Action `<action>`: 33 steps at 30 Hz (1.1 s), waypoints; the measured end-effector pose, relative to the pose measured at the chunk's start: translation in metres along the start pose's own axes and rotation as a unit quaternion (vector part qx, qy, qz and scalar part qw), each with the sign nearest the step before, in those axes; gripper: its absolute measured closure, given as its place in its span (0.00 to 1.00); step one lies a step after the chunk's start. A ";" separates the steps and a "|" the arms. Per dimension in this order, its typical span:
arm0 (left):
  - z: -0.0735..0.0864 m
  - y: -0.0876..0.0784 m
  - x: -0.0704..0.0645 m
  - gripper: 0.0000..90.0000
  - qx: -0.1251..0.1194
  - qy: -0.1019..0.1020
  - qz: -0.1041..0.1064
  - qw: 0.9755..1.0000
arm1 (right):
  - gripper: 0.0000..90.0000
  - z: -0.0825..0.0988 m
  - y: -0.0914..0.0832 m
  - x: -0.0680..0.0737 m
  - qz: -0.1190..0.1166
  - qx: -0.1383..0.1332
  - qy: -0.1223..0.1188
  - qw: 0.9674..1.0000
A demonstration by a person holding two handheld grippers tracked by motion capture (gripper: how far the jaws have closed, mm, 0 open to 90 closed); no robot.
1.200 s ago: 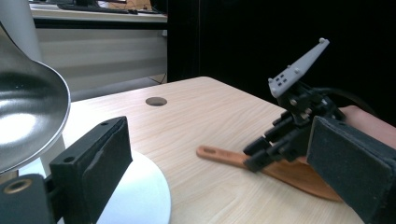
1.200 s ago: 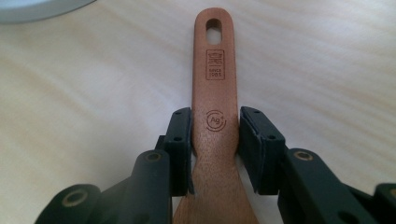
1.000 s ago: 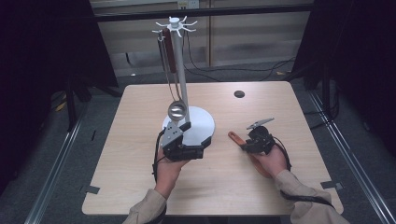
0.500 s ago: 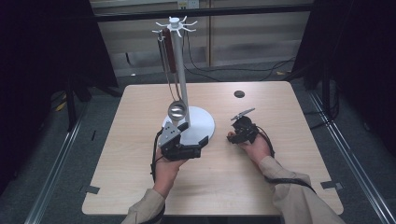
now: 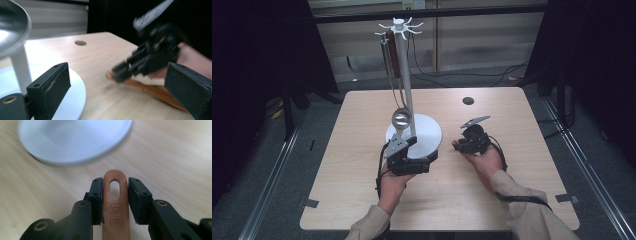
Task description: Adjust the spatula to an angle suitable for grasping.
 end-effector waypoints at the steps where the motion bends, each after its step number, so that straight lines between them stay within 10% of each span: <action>1: 0.000 0.002 -0.002 0.07 -0.005 -0.012 0.004 1.000 | 0.74 -0.005 -0.007 0.004 -0.005 -0.018 -0.001 1.000; 7: 0.009 0.016 -0.019 0.06 0.038 -0.046 0.031 0.998 | 0.74 -0.023 -0.048 0.031 -0.045 -0.137 -0.009 0.990; 13: 0.004 0.026 -0.036 0.09 0.029 -0.061 0.058 0.996 | 0.74 -0.028 -0.074 0.045 -0.051 -0.203 -0.020 0.978; 33: -0.008 0.030 -0.050 0.67 0.011 -0.051 0.079 0.996 | 0.74 -0.041 -0.091 0.075 -0.068 -0.268 -0.047 0.960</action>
Point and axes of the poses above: each handheld gripper's, and its own axes: y roughly forward along the jaws, z roughly out of its underside, x roughly to its left, the point moved 6 cm from there along y, roughly forward along the jaws, and after that the axes turned 10 degrees about -z, right-handed, at the moved point
